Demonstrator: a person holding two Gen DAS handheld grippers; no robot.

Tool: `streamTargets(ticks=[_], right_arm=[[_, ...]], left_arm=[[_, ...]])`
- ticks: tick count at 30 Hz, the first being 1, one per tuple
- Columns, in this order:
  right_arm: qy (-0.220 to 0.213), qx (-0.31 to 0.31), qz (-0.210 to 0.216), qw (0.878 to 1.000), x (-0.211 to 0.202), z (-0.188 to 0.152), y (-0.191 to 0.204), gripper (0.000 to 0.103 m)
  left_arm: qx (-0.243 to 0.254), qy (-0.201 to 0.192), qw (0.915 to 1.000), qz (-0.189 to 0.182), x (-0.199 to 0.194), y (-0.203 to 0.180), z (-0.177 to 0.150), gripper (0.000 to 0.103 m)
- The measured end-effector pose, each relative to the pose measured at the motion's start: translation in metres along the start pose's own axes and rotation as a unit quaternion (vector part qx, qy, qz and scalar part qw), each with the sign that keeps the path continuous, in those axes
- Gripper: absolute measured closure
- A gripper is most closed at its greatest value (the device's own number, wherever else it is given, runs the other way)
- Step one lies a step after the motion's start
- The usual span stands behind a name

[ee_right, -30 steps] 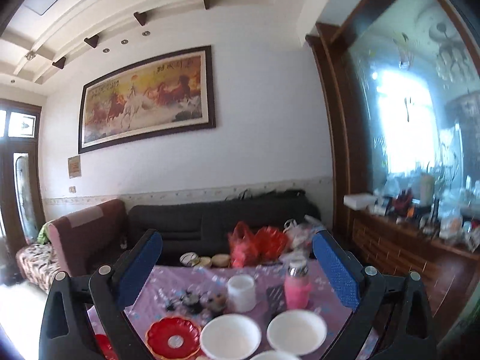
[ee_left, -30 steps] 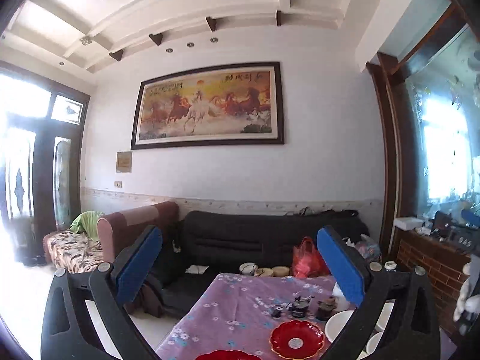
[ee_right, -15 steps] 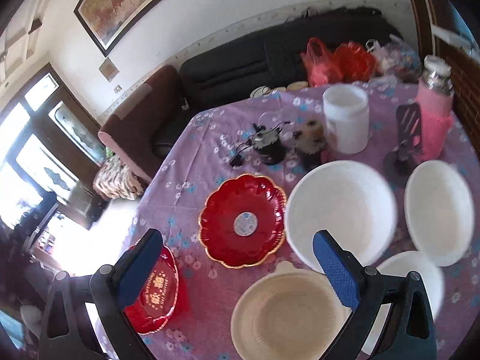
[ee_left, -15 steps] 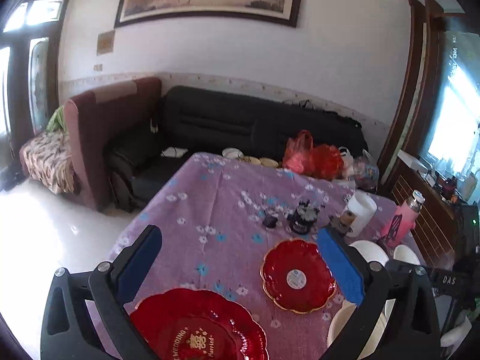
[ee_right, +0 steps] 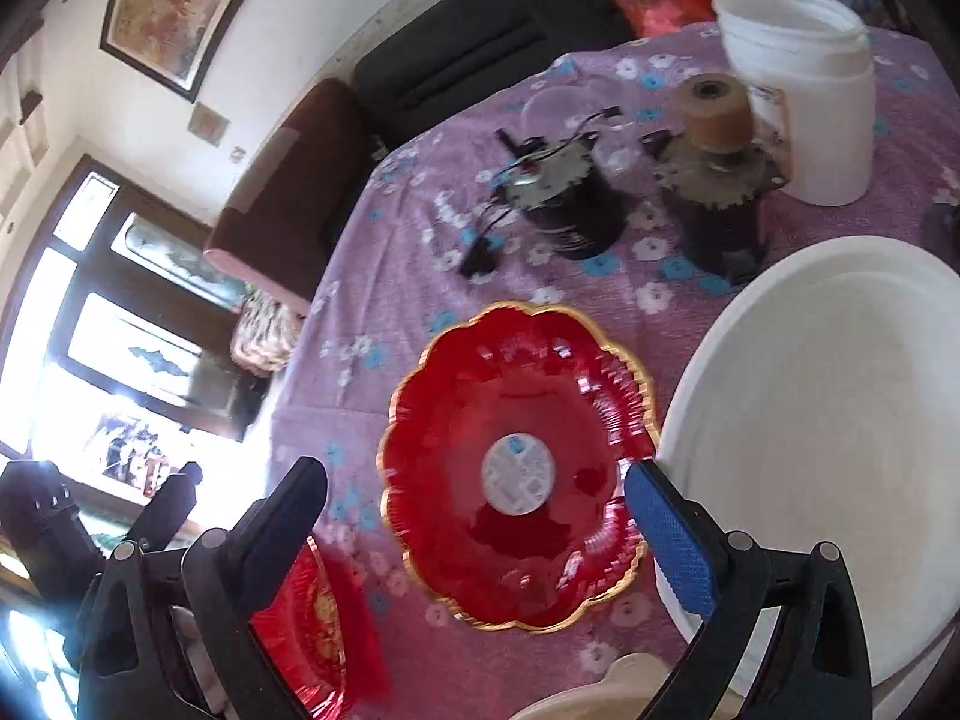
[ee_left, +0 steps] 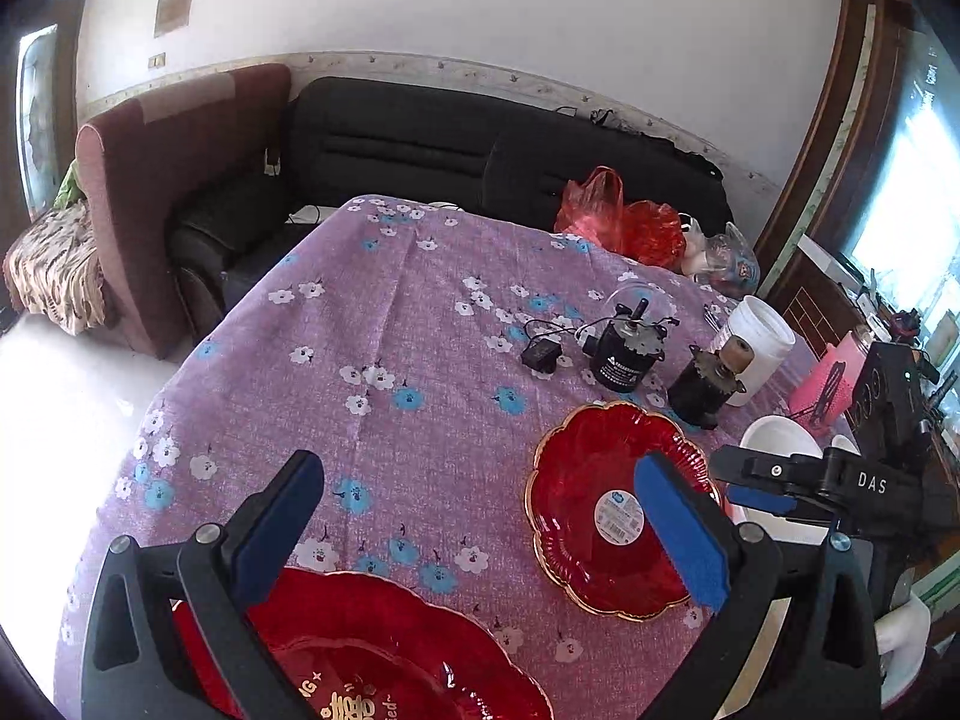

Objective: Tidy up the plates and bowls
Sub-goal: 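Close the right gripper on the rim of the smaller red plate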

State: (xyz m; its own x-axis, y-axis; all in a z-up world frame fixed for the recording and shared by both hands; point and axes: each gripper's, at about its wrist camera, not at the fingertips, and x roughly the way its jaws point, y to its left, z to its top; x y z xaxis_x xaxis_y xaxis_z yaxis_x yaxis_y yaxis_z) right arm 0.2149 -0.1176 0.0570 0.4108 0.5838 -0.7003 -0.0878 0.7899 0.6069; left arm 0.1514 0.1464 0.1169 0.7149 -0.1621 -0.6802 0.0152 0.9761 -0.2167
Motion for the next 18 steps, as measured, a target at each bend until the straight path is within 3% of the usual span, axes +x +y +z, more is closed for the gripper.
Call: streamTargets(ticks=[4, 8, 13, 18], right_arm=[[-0.012, 0.019, -0.024, 0.999, -0.003, 0.003, -0.007, 0.003], [0.0, 0.02, -0.047, 0.999, 0.008, 0.004, -0.003, 0.003], [-0.009, 0.016, -0.074, 0.997, 0.013, 0.004, 0.0, 0.003], [0.009, 0.002, -0.121, 0.993, 0.02, 0.003, 0.007, 0.007]], left_arm=[[-0.005, 0.023, 0.9997, -0.004, 0.021, -0.007, 0.006, 0.0], [0.013, 0.079, 0.9968, -0.002, 0.056, -0.024, 0.013, 0.001], [0.002, 0.167, 0.9857, -0.02, 0.098, -0.028, 0.01, 0.041], [-0.019, 0.185, 0.9823, -0.017, 0.115, -0.021, 0.003, 0.042]])
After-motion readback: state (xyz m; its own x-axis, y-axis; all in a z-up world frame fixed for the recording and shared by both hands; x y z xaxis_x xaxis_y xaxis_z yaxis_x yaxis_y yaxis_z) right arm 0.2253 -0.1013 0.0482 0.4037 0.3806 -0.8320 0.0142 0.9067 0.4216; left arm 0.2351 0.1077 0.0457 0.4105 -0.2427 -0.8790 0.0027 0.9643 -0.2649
